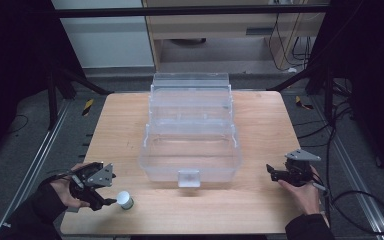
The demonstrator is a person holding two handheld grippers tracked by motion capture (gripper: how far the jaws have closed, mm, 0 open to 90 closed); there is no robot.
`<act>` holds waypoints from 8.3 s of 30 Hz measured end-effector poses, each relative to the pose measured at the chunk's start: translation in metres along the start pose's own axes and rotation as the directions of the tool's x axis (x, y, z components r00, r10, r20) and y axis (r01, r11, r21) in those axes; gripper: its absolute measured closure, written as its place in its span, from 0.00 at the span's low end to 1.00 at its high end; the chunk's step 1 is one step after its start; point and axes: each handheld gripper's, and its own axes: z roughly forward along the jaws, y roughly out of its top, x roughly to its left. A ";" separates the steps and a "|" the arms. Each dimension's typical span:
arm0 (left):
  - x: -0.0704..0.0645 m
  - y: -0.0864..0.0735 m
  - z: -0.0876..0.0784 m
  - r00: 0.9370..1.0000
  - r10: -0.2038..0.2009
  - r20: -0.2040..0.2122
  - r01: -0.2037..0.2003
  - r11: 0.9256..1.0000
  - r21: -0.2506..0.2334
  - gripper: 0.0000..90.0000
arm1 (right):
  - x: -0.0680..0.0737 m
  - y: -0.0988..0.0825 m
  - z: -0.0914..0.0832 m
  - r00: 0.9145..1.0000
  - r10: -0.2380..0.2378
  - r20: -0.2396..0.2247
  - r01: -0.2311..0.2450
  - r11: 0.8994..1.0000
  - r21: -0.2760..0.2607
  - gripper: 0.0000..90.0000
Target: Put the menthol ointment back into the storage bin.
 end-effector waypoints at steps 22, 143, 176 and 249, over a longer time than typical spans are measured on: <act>-0.003 0.013 0.027 0.995 0.081 0.057 -0.086 0.993 0.075 0.31 | 0.002 -0.001 0.002 1.000 -0.005 -0.008 0.006 1.000 0.022 0.17; 0.091 0.128 -0.040 0.998 0.053 0.041 -0.057 0.993 0.100 0.56 | -0.001 -0.004 0.005 0.999 -0.020 -0.044 0.022 0.998 0.052 0.20; 0.103 0.134 0.007 0.992 0.071 0.106 -0.085 0.987 0.135 0.56 | 0.000 -0.006 0.007 0.999 -0.024 -0.048 0.027 0.998 0.058 0.20; 0.100 0.115 0.032 0.993 0.060 0.101 -0.072 0.991 0.115 0.53 | 0.001 -0.007 0.009 0.998 -0.042 -0.055 0.046 0.996 0.079 0.19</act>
